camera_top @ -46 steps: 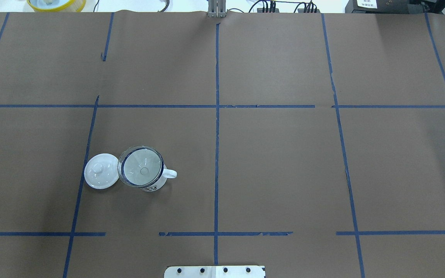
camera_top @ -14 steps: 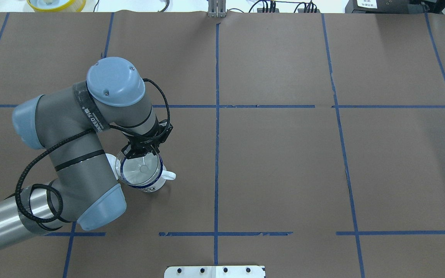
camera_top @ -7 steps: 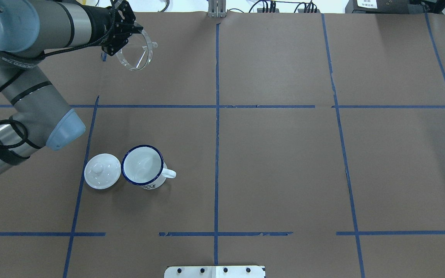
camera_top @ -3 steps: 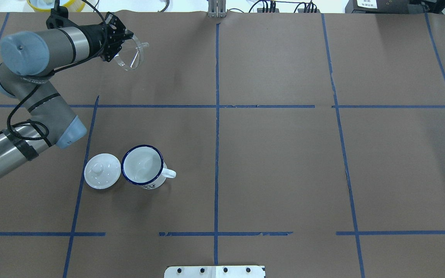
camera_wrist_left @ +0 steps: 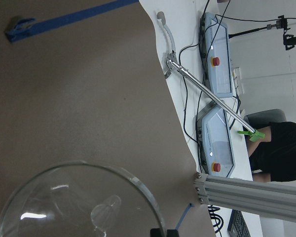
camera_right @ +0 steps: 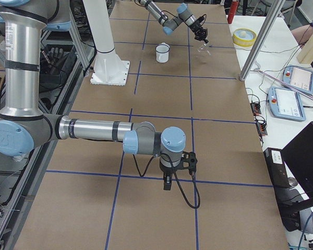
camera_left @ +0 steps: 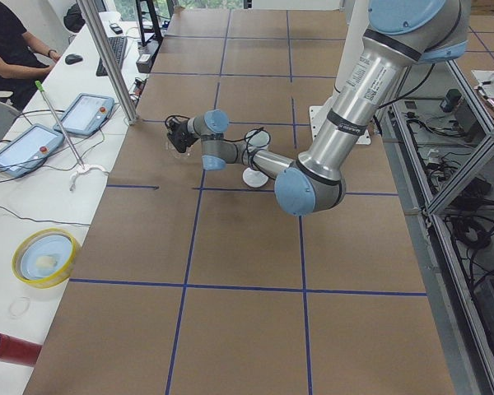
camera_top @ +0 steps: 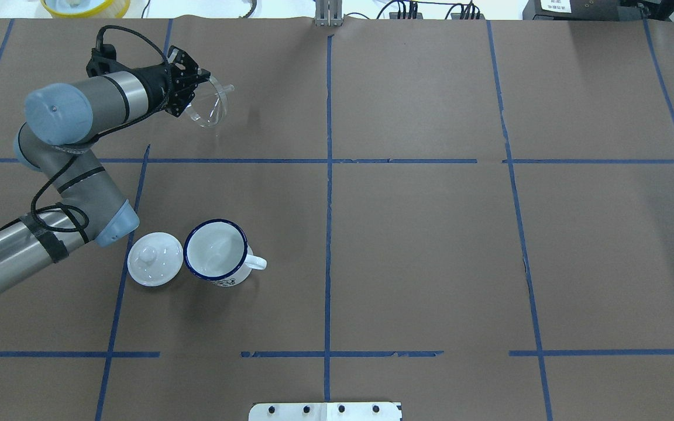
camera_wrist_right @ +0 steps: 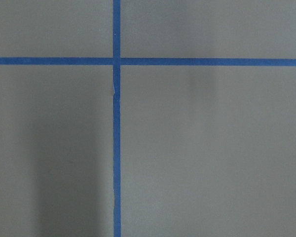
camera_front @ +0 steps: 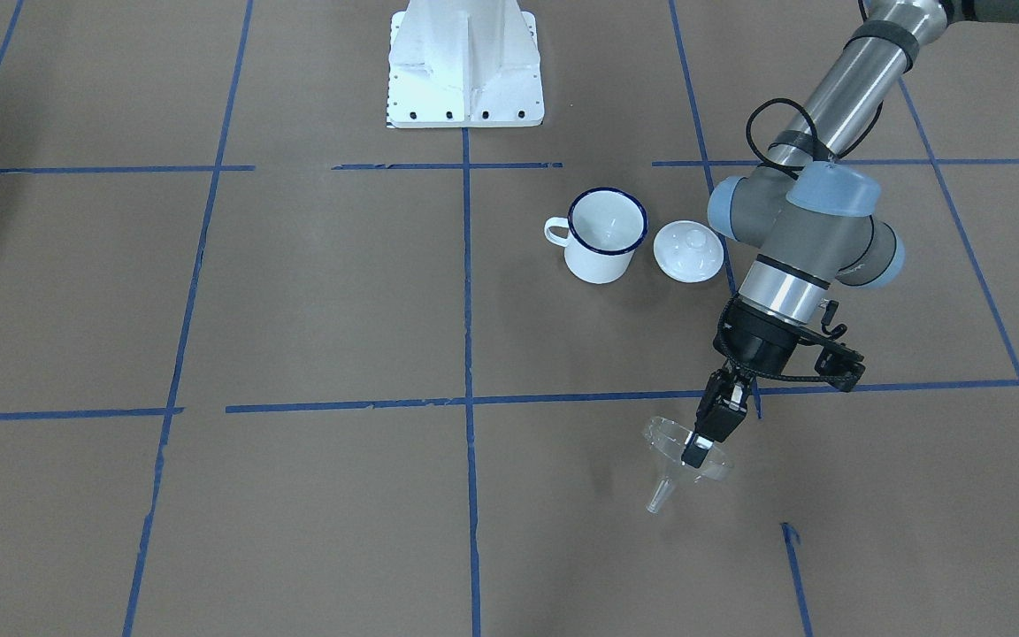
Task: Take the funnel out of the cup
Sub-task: 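Lower the funnel onto the table and open the left gripper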
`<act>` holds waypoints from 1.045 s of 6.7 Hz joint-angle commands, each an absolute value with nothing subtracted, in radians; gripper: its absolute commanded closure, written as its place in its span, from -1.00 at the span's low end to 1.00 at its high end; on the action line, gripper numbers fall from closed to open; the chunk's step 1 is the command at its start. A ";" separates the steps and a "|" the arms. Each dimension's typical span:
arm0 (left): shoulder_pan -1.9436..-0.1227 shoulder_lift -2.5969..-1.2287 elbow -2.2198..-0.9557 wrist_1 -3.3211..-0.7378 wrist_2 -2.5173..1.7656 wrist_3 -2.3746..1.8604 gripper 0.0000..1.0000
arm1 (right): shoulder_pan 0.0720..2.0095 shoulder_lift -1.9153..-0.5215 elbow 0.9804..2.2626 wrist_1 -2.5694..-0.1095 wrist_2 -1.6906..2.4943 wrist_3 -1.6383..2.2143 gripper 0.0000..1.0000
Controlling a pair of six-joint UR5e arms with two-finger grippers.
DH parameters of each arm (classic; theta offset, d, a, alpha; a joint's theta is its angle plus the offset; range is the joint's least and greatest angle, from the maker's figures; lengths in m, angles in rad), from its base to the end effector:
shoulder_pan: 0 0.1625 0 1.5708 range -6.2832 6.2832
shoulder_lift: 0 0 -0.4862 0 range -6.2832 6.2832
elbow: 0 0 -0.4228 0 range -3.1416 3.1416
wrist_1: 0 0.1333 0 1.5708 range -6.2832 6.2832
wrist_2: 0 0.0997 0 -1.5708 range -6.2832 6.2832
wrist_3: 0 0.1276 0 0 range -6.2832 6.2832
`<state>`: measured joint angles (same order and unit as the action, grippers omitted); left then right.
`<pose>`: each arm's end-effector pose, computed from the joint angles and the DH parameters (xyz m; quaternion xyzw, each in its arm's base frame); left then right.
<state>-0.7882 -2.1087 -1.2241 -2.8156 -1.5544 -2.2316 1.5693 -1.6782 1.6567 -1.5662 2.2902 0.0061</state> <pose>0.4709 -0.6656 0.4180 0.0480 0.6561 -0.5032 0.5604 0.0485 -0.4687 0.7526 -0.0093 -0.3519 0.0051 0.9360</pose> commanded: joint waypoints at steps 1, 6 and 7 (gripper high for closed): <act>-0.755 -2.103 -1.201 -2.823 -1.536 -2.240 1.00 | 1.569 -1.678 1.657 -1.566 2.290 0.006 -1.00; -0.759 -2.088 -1.254 -2.801 -1.554 -2.151 -1.00 | 1.569 -1.678 1.657 -1.566 2.290 0.006 -1.00; -0.759 -2.035 -1.334 -2.728 -1.619 -2.149 -1.00 | 1.569 -1.678 1.657 -1.566 2.290 0.006 -1.00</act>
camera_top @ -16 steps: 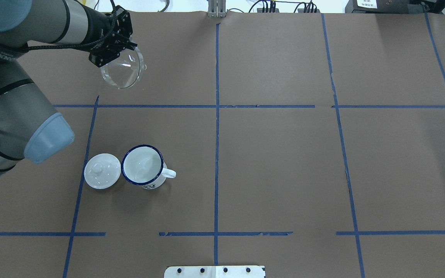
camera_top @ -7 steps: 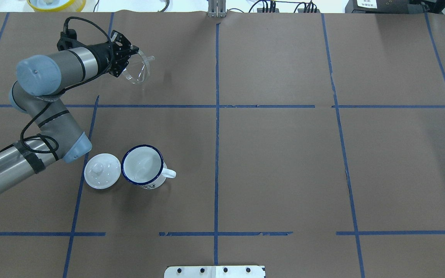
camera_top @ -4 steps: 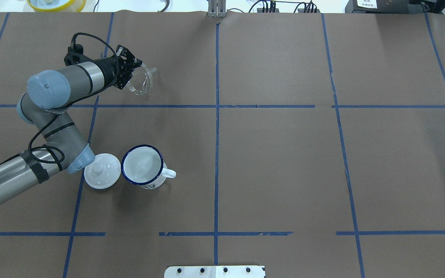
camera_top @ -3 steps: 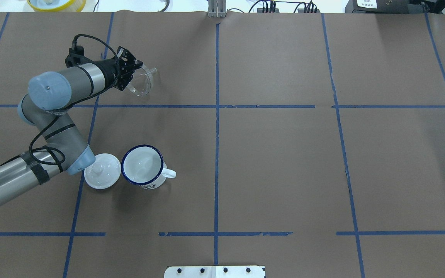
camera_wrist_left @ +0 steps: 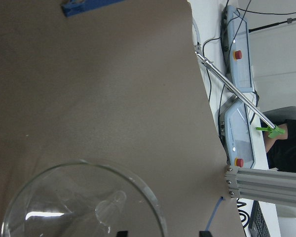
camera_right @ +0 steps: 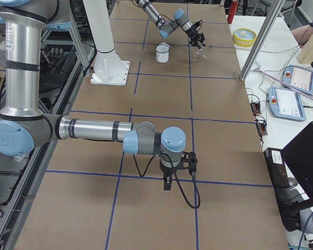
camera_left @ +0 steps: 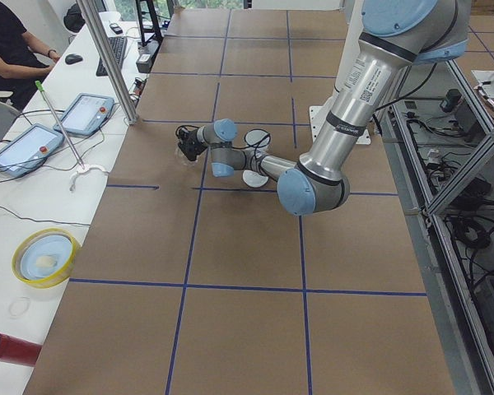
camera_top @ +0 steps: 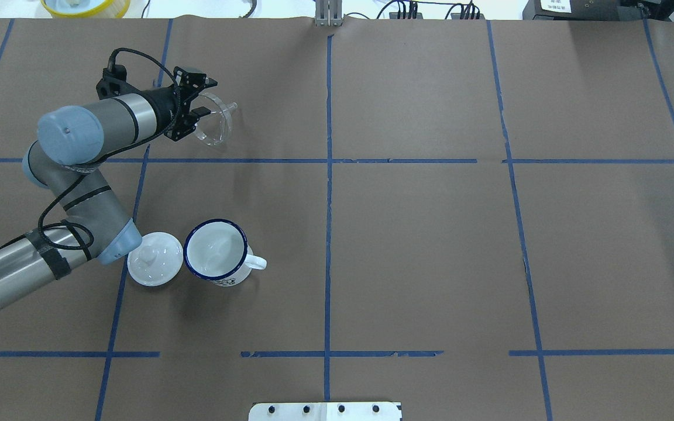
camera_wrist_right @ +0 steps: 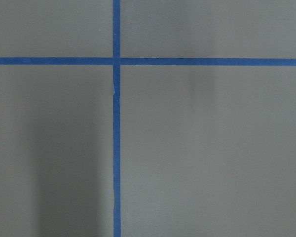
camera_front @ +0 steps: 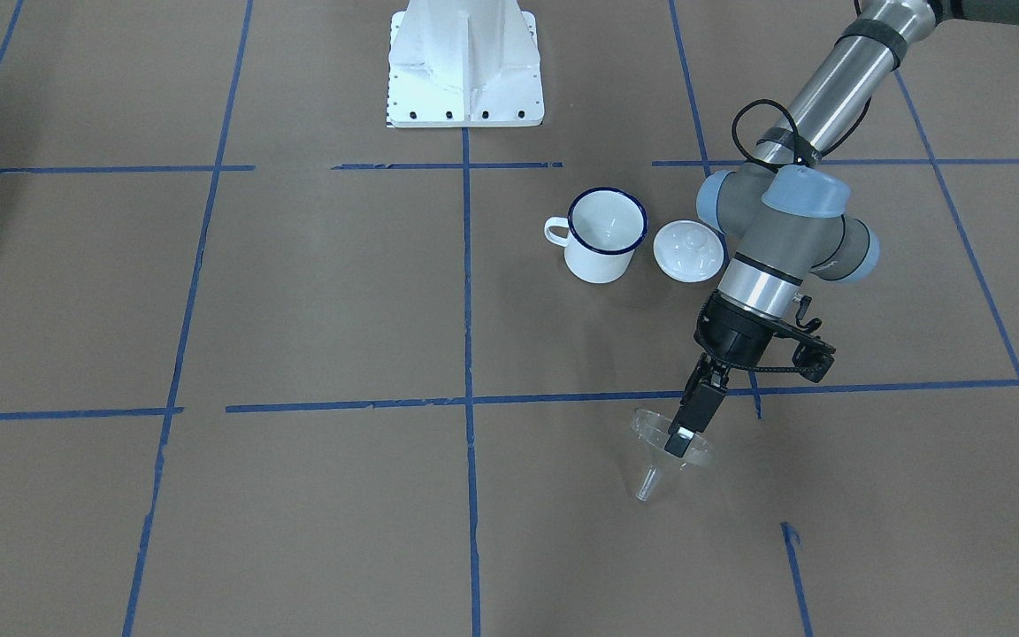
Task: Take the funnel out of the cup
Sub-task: 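Lower the funnel onto the table and open the left gripper, then move the left gripper down to the white lid beside the mug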
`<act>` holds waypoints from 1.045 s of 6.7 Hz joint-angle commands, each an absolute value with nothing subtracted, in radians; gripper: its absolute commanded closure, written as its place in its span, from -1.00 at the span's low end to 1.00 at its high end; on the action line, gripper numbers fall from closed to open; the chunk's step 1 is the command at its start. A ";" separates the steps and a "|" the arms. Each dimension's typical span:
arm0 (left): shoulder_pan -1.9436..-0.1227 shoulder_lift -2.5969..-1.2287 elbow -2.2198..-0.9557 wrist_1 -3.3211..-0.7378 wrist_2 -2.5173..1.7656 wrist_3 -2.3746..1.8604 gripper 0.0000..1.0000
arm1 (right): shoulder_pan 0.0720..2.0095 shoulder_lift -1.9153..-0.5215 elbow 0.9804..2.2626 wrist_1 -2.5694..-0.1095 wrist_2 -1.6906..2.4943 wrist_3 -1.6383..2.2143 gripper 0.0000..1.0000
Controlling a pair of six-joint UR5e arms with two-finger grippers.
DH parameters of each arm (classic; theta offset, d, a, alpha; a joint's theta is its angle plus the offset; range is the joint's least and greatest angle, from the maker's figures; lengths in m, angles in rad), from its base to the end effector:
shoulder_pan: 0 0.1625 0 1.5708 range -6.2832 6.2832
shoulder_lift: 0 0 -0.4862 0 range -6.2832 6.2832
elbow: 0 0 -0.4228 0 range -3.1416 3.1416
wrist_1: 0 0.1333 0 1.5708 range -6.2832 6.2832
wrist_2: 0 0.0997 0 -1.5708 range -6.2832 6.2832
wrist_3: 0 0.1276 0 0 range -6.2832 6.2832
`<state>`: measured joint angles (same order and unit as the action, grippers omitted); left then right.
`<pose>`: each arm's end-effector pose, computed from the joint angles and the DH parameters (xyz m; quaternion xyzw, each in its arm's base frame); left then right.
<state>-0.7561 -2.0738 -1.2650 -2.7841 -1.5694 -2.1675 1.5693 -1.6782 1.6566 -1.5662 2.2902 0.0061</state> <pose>0.4838 -0.6397 0.4276 0.0521 0.6461 -0.4770 0.5935 0.0485 -0.4687 0.7527 -0.0093 -0.3519 0.0051 0.9360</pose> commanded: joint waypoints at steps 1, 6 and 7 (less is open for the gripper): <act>-0.773 -1.960 -1.470 -2.629 -1.720 -2.142 -1.00 | 1.569 -1.678 1.657 -1.566 2.290 0.006 -1.00; -0.756 -1.844 -1.900 -1.688 -1.891 -1.859 -0.89 | 1.569 -1.678 1.655 -1.566 2.290 0.006 -1.00; -0.708 -1.826 -1.898 -1.684 -1.913 -1.856 -0.88 | 1.569 -1.678 1.657 -1.566 2.290 0.006 -1.00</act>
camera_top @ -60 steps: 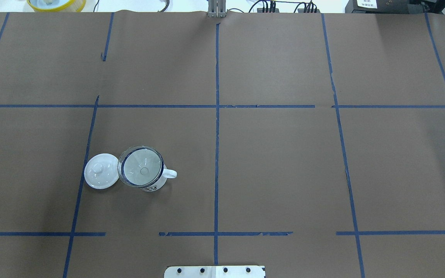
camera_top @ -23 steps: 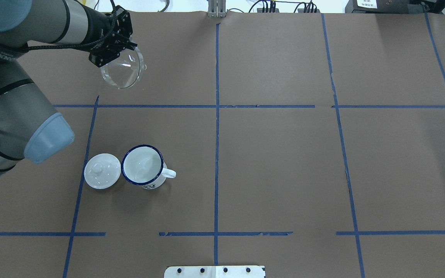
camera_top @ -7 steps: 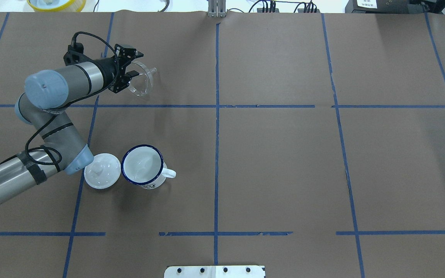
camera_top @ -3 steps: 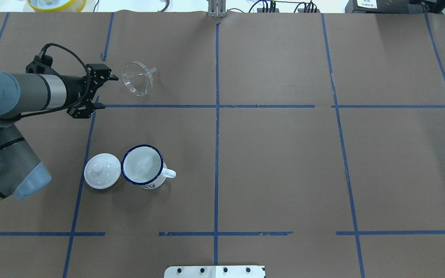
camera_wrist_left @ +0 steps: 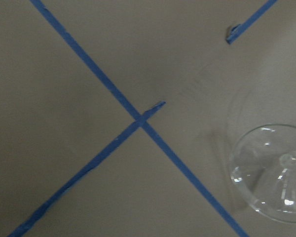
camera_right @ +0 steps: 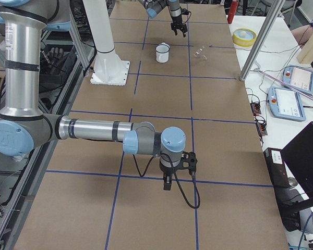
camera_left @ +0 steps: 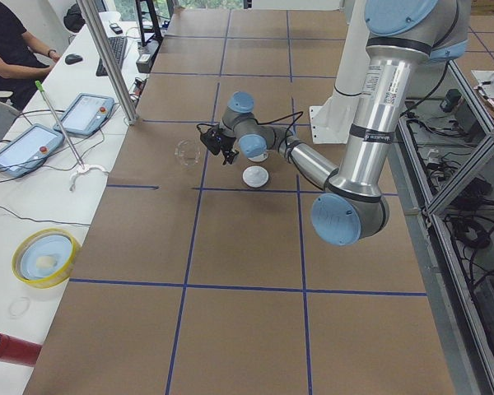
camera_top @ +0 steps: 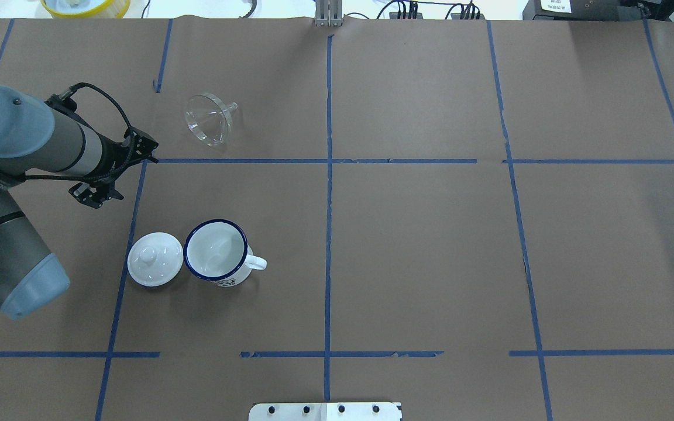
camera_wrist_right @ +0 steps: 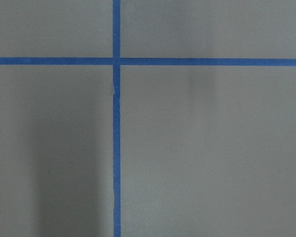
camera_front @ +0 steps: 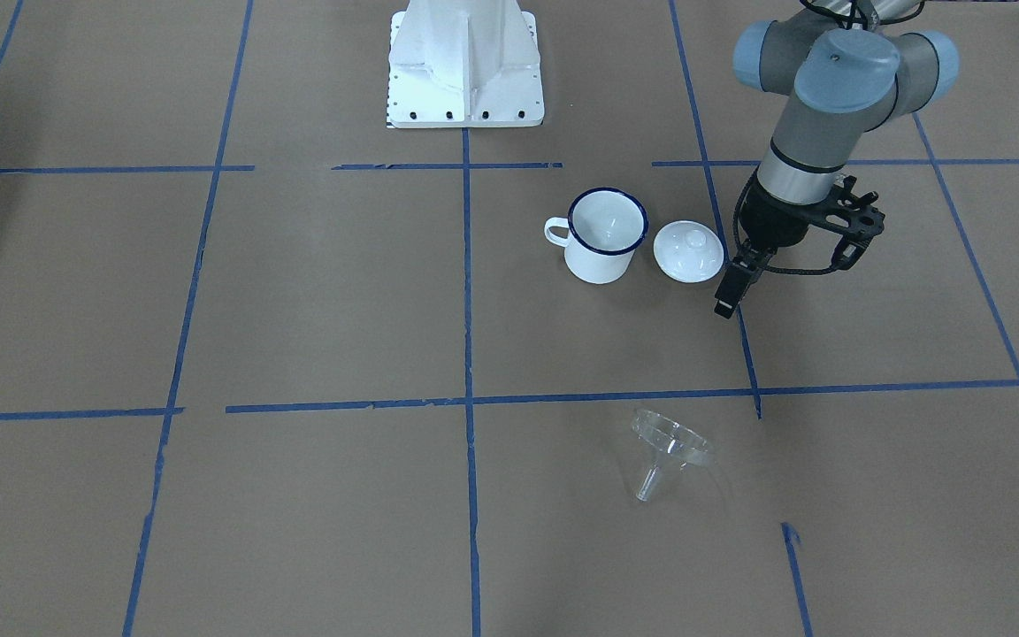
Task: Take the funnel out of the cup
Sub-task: 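Move the left gripper down to the white lid beside the mug, then grasp the white lid's knob with the left gripper and lift it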
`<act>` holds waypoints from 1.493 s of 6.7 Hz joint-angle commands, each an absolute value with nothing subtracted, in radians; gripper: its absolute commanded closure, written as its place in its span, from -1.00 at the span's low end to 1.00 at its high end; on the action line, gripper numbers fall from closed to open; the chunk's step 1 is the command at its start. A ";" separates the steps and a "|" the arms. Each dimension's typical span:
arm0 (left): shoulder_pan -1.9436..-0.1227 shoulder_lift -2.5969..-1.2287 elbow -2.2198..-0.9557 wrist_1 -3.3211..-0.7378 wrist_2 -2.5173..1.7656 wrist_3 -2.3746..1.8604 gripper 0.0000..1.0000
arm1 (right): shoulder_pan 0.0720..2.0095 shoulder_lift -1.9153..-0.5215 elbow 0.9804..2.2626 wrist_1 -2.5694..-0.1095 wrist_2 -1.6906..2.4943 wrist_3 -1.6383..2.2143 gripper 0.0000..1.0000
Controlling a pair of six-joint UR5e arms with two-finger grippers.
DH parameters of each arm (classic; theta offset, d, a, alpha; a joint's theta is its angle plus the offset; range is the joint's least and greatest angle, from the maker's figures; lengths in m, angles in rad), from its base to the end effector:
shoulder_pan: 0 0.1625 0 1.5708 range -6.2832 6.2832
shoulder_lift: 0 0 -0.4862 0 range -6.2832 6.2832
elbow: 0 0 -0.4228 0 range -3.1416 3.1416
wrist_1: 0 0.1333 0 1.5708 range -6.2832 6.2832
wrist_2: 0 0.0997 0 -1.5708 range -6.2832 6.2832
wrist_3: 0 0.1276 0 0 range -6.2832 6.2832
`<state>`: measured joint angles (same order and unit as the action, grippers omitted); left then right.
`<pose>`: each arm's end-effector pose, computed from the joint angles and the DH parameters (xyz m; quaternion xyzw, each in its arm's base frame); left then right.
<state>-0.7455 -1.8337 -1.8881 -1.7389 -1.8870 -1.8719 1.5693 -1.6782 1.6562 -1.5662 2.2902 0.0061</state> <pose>0.4035 -0.4999 0.4213 -0.0634 0.3843 -0.4095 0.8250 0.0485 -0.4687 0.7529 -0.0095 -0.3519 0.0052 0.9360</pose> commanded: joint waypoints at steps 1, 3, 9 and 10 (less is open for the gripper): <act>-0.671 -1.815 -1.896 -1.684 -1.914 -1.865 -0.86 | 1.569 -1.678 1.657 -1.566 2.290 0.006 -1.00; -0.617 -1.803 -1.896 -1.686 -1.919 -1.873 -0.80 | 1.569 -1.678 1.657 -1.566 2.290 0.006 -1.00; -0.589 -1.779 -1.904 -1.695 -1.954 -1.876 0.08 | 1.569 -1.678 1.655 -1.566 2.290 0.006 -1.00; -0.591 -1.779 -1.904 -1.694 -1.954 -1.876 0.69 | 1.569 -1.678 1.655 -1.566 2.290 0.006 -1.00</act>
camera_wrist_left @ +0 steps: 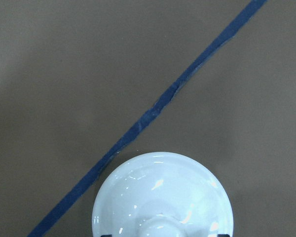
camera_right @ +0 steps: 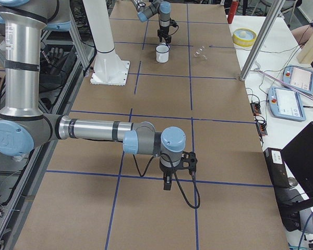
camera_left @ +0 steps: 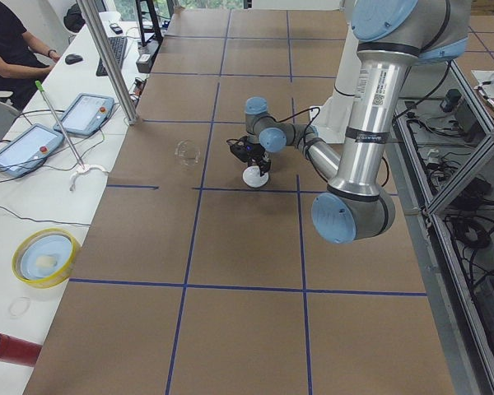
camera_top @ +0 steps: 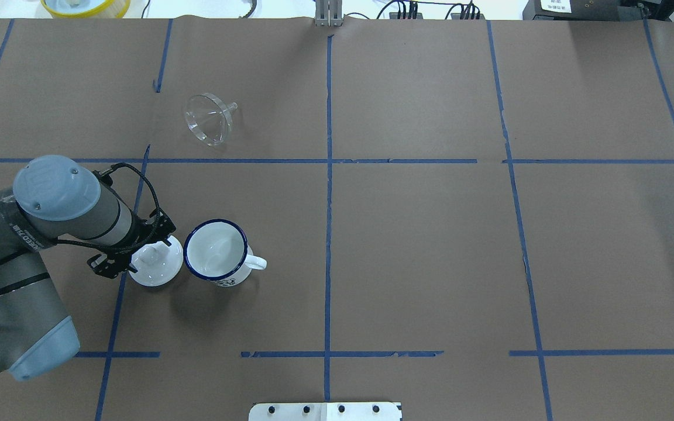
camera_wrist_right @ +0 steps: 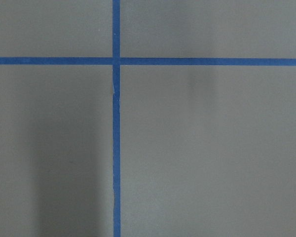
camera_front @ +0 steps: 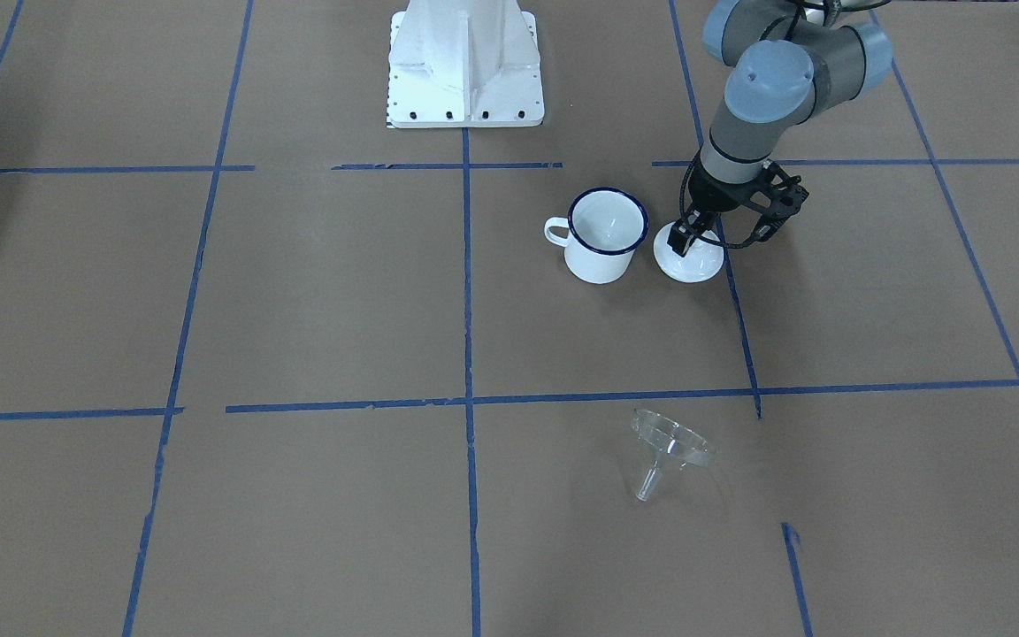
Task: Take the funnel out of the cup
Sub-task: 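Grasp the white lid's knob with the left gripper and lift it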
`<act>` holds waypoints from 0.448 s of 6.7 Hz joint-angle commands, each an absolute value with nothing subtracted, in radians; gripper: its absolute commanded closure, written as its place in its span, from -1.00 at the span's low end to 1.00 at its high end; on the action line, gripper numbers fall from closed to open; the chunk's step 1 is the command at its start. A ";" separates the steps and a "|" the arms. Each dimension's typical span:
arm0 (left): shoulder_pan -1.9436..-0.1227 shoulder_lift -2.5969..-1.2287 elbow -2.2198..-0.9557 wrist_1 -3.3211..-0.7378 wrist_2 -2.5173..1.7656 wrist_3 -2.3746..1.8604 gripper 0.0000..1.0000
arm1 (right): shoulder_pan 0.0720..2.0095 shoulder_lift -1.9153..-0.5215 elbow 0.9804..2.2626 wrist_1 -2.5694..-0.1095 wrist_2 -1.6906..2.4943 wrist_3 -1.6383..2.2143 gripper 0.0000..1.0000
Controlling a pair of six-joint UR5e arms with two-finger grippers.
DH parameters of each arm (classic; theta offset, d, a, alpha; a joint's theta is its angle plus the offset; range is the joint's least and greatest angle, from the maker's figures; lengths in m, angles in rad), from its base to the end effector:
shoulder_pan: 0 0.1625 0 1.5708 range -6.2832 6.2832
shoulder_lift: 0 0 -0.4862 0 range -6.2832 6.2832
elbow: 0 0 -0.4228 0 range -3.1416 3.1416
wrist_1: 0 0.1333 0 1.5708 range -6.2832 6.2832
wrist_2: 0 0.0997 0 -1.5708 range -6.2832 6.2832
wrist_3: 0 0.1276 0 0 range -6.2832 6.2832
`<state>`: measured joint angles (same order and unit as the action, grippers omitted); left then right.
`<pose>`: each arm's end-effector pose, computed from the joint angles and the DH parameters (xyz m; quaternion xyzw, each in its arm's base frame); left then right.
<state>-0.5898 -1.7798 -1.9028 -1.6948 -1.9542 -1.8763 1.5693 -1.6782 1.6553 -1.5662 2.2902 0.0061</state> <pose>0.4633 -0.4130 0.4520 -0.1329 0.3427 -0.3456 0.8634 0.0485 -0.4686 0.7534 -0.0099 -0.3519 0.0054 0.9360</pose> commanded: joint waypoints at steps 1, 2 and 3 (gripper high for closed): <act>-0.591 -1.779 -1.905 -1.692 -1.953 -1.878 1.00 | 1.569 -1.678 1.655 -1.566 2.290 0.006 -1.00; -0.600 -1.778 -1.937 -1.684 -1.953 -1.878 1.00 | 1.569 -1.678 1.657 -1.566 2.290 0.006 -1.00; -0.606 -1.776 -1.972 -1.645 -1.953 -1.878 1.00 | 1.569 -1.678 1.657 -1.566 2.290 0.006 -1.00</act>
